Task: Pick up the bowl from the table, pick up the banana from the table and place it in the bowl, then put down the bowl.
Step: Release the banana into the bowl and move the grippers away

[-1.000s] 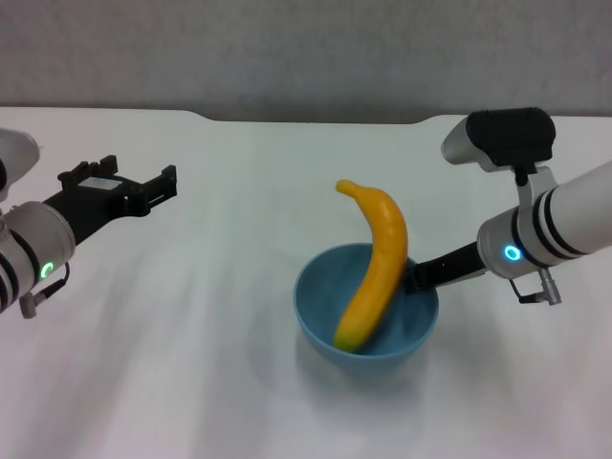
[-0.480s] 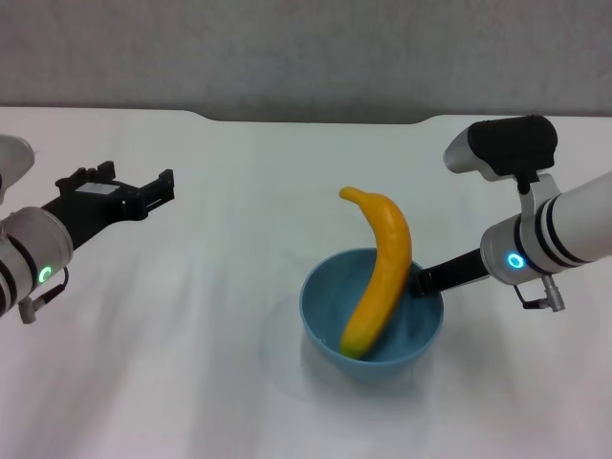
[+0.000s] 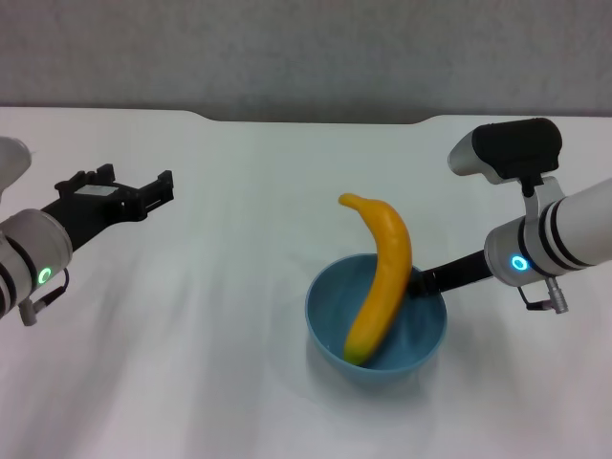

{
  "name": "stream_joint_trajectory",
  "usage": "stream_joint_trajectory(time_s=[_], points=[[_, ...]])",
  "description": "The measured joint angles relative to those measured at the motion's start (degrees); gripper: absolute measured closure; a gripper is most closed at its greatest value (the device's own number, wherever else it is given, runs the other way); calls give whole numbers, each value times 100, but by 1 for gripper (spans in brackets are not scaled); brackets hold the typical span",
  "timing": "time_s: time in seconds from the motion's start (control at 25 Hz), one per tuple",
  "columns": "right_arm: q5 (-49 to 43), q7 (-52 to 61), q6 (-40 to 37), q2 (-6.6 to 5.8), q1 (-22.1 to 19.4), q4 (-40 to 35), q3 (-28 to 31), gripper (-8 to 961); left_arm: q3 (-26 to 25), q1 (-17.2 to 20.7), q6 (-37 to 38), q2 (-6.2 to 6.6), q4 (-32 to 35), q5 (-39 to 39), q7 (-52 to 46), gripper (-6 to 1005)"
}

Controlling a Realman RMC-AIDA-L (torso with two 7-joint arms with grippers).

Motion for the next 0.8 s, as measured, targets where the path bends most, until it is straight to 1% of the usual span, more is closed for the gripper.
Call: stream_joint_trajectory(time_s=[0.32,0.4,0.52,0.64,0.8], points=[[40,-36,-49,0,-72,-40,1,748,-13,12,-24,3,38,-90,-2,126],[58,-71,-31,0,-91,-96,1,558,-30,28,-40,0,38,-95,-8,126],[60,-75,89,-1,-237,-370,1,468,-37,59,-49,-1,38,-99,-4,126],[62,-76,273,-15,-513,-869,2,379,-38,81,-49,0,38,-99,0,127],[61,-73,612,-25,-925,-1616,13,382,-53,103,-49,6,55,-99,-27,127]])
